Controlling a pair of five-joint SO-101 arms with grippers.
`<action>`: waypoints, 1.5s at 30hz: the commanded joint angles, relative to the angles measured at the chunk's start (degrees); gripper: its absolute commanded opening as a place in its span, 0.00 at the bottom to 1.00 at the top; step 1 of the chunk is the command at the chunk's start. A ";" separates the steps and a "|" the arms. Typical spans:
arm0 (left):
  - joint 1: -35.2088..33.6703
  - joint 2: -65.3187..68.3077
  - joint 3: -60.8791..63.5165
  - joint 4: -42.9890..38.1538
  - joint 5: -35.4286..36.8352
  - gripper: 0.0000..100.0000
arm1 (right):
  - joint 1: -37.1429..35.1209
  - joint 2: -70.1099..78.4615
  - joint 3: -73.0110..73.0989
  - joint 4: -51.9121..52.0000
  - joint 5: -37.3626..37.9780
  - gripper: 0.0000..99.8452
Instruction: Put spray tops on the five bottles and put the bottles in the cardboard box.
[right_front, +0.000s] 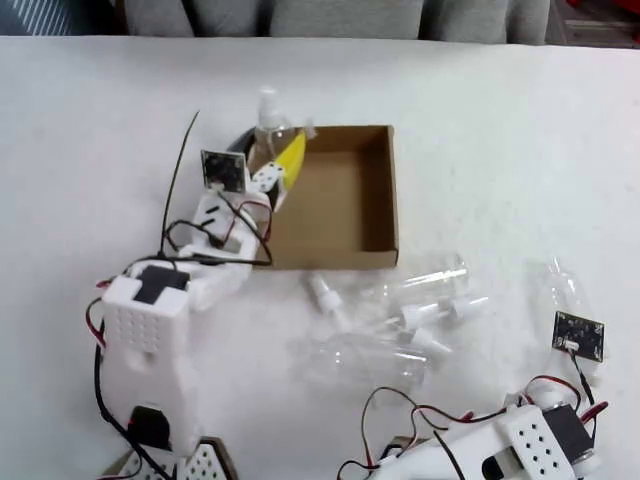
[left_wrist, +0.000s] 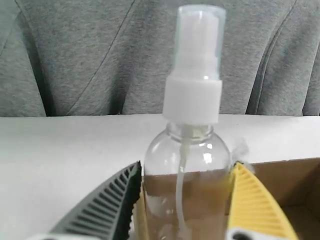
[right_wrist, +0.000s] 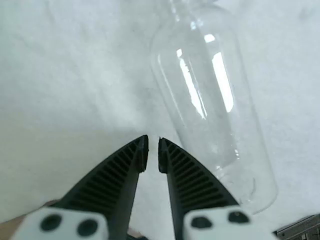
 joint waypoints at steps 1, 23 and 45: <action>-0.48 -6.46 3.16 -0.62 0.18 0.27 | -0.66 -0.57 -0.35 0.57 0.44 0.02; -0.40 -16.57 3.78 16.88 0.09 0.46 | -1.98 -0.66 0.00 0.48 0.44 0.02; 1.10 -39.87 19.08 29.63 -4.13 0.46 | -1.98 -0.66 0.09 0.48 0.44 0.02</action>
